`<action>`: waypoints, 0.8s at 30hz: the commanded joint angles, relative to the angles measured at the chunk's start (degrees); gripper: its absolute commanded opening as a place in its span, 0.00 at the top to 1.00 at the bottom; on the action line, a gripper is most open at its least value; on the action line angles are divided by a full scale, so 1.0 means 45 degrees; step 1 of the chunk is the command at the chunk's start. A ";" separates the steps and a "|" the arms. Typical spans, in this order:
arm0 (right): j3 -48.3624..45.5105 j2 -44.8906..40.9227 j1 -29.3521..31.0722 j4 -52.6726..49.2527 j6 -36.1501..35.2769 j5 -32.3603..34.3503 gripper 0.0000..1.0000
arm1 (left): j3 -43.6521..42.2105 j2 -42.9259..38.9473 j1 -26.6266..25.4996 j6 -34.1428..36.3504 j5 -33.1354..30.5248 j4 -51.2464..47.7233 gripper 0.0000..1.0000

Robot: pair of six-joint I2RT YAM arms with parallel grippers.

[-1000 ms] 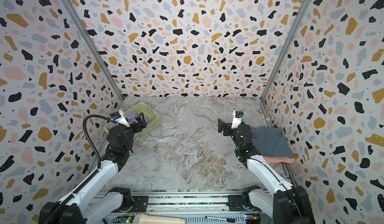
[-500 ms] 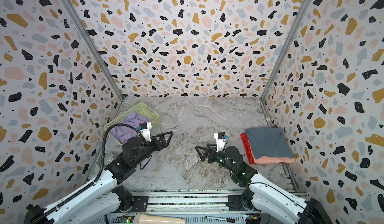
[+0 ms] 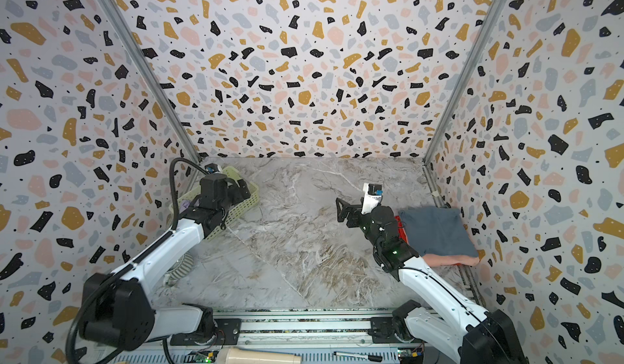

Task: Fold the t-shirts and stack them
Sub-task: 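Grasp the lavender shirt in the basket with left gripper while right arm advances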

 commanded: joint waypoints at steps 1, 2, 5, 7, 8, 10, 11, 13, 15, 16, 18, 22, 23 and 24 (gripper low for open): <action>0.0448 0.0346 -0.0104 -0.0571 -0.1058 0.0313 0.01 | 0.1482 0.2516 0.1223 0.1078 0.0307 -0.1645 0.11; 0.0470 0.0421 -0.0127 -0.0566 -0.0971 0.0298 0.01 | 0.1781 0.3190 0.1501 0.1105 0.0595 -0.1566 0.13; 0.0417 0.0553 -0.0181 -0.0641 -0.0863 0.0211 0.01 | 0.2286 0.4561 0.2016 0.0863 0.1024 -0.0881 0.15; 0.0430 0.0615 -0.0237 -0.0797 -0.0864 0.0263 0.01 | 0.2949 0.5487 0.2147 0.0979 0.1360 -0.1194 0.16; 0.0437 0.0641 -0.0258 -0.0882 -0.0917 0.0259 0.01 | 0.3290 0.5944 0.2150 0.1078 0.1151 -0.1506 0.16; 0.0410 0.0681 -0.0290 -0.0913 -0.0963 0.0365 0.01 | 0.3698 0.6568 0.2150 0.1183 0.0915 -0.1829 0.18; 0.0410 0.0728 -0.0318 -0.0918 -0.0969 0.0386 0.01 | 0.3781 0.6836 0.2150 0.1227 0.0857 -0.1921 0.18; 0.0410 0.0843 -0.0357 -0.0821 -0.0963 0.0376 0.01 | 0.3724 0.7188 0.2155 0.1314 0.1205 -0.1876 0.21; 0.0458 0.0958 -0.0358 -0.0715 -0.0949 0.0375 0.01 | 0.3638 0.7498 0.2140 0.1329 0.1332 -0.1806 0.30; 0.0467 0.0990 -0.0358 -0.0665 -0.0964 0.0411 0.01 | 0.3653 0.7639 0.2150 0.1330 0.1362 -0.1849 0.37; 0.0401 0.0993 -0.0383 -0.0549 -0.0942 0.0608 0.01 | 0.3631 0.7844 0.2150 0.1384 0.1699 -0.1847 0.56; 0.0219 0.0905 -0.0477 -0.0406 -0.0972 0.0770 0.01 | 0.3885 0.7727 0.2169 0.1559 0.1763 -0.1920 0.91; 0.0180 0.0874 -0.0494 -0.0383 -0.0988 0.0794 0.01 | 0.4020 0.7567 0.2170 0.1629 0.1685 -0.1998 0.98; 0.0147 0.0853 -0.0529 -0.0362 -0.0999 0.0819 0.01 | 0.4210 0.7346 0.2170 0.1705 0.1588 -0.2078 1.00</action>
